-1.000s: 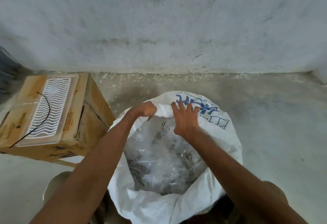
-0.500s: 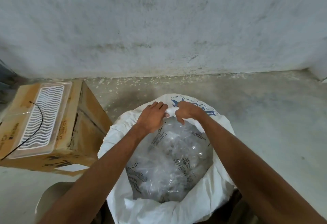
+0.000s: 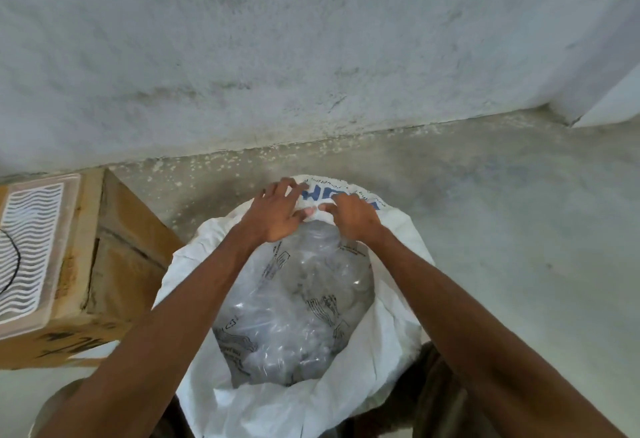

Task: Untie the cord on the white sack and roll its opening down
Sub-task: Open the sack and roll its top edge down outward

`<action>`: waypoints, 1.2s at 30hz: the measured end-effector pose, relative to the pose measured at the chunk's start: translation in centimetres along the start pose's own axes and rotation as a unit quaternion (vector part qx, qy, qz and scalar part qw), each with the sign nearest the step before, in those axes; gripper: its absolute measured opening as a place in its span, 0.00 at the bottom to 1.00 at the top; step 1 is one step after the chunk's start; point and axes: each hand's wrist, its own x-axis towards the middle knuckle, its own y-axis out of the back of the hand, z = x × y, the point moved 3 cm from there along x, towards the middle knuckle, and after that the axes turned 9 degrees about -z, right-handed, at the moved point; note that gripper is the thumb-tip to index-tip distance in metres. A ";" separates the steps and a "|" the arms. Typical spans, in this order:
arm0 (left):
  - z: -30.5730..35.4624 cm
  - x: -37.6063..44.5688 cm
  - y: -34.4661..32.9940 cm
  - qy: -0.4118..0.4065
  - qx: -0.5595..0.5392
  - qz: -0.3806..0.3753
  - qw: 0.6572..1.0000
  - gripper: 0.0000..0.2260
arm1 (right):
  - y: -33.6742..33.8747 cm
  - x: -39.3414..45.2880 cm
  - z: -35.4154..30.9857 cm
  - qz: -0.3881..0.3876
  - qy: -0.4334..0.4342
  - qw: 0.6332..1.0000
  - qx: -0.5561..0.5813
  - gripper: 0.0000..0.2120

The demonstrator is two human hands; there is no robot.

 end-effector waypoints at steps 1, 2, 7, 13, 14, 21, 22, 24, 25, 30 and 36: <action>1.0 -0.1 -0.3 -0.045 0.048 0.025 0.998 0.27 | 0.7 0.5 0.4 -0.016 0.003 0.997 0.076 0.23; 1.8 -0.2 -0.4 -0.066 0.068 0.035 0.995 0.26 | 1.7 0.7 0.6 -0.030 0.009 0.990 0.138 0.24; 2.8 1.6 -0.4 -0.014 0.025 0.044 0.999 0.18 | 3.3 -0.3 0.8 -0.037 0.065 0.974 0.215 0.18; 0.2 5.0 -0.4 0.146 -0.047 -0.061 0.986 0.22 | 0.9 -6.2 2.3 0.140 -0.120 0.982 -0.044 0.25; 0.1 5.4 -0.6 0.150 -0.064 -0.077 0.984 0.23 | 0.6 -6.8 2.6 0.132 -0.146 0.980 -0.030 0.23; 1.2 4.6 -1.3 0.080 -0.094 -0.085 0.989 0.23 | -0.4 -5.0 4.6 0.110 -0.138 0.972 0.151 0.16; 1.8 4.1 -0.9 0.047 -0.087 -0.053 0.994 0.23 | -0.5 -4.8 4.8 0.100 -0.137 0.958 0.230 0.16; 2.8 3.4 -0.5 -0.023 -0.108 -0.030 0.993 0.22 | -0.1 -4.2 5.7 0.048 -0.154 0.897 0.413 0.14; 3.2 3.2 -0.5 -0.044 -0.109 -0.028 0.993 0.22 | 0.4 -4.2 6.0 0.011 -0.167 0.867 0.468 0.13; 5.9 4.0 -1.2 -0.069 -0.046 -0.040 0.996 0.22 | 1.1 -4.8 8.4 -0.075 -0.170 0.824 0.535 0.17; 6.5 5.8 -0.2 0.125 -0.063 -0.039 0.989 0.18 | 1.2 -4.7 7.6 0.017 -0.158 0.864 0.477 0.24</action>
